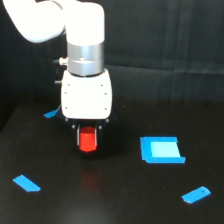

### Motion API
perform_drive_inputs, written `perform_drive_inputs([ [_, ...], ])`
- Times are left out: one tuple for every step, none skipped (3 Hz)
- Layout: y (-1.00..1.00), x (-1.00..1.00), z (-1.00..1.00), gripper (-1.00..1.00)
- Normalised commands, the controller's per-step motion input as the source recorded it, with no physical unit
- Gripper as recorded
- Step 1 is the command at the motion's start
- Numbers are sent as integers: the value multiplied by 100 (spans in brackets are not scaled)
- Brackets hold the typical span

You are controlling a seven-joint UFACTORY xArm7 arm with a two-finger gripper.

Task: Pick up the red object from the table

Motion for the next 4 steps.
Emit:
perform_drive_inputs([
  [5, 11, 98, -100],
  [3, 14, 100, -97],
  [-11, 15, 99, -96],
  [-1, 19, 98, -100],
])
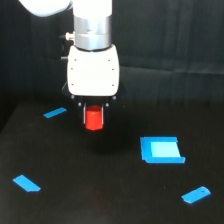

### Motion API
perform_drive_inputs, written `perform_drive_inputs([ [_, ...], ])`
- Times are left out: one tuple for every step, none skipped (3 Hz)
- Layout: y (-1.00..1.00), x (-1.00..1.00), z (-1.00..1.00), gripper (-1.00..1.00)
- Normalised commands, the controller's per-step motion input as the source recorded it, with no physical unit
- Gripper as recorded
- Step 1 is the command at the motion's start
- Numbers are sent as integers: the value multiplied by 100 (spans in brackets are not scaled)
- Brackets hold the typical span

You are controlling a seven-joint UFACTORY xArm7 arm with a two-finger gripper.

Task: Pick up the red object from the table

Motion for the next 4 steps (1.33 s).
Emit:
perform_drive_inputs([
  [-13, 9, 96, -100],
  [-6, 13, 76, -100],
  [3, -6, 44, -90],
  [3, 4, 28, -98],
])
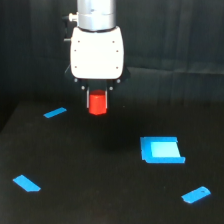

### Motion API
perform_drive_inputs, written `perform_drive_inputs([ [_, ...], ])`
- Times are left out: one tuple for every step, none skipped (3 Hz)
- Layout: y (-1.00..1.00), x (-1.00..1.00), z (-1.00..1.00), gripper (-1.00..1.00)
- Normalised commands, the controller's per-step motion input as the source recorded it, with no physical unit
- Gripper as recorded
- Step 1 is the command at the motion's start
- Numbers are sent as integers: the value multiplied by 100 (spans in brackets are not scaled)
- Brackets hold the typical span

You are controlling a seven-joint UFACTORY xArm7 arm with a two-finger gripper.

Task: Pick up the red object from the table

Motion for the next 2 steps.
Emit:
perform_drive_inputs([
  [2, -3, 14, -100],
  [-2, 6, 16, -97],
])
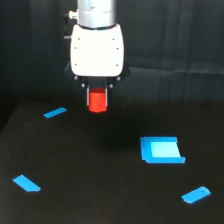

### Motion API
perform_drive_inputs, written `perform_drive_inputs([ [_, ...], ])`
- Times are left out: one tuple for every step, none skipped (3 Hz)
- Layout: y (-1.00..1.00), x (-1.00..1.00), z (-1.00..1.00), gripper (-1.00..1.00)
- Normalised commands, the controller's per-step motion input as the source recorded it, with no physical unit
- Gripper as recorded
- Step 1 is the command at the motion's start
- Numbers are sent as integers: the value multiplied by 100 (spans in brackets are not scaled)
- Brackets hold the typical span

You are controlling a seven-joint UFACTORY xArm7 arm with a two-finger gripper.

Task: Pick up the red object from the table

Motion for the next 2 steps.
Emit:
perform_drive_inputs([
  [1, 8, 16, -98],
  [4, -1, 11, -100],
])
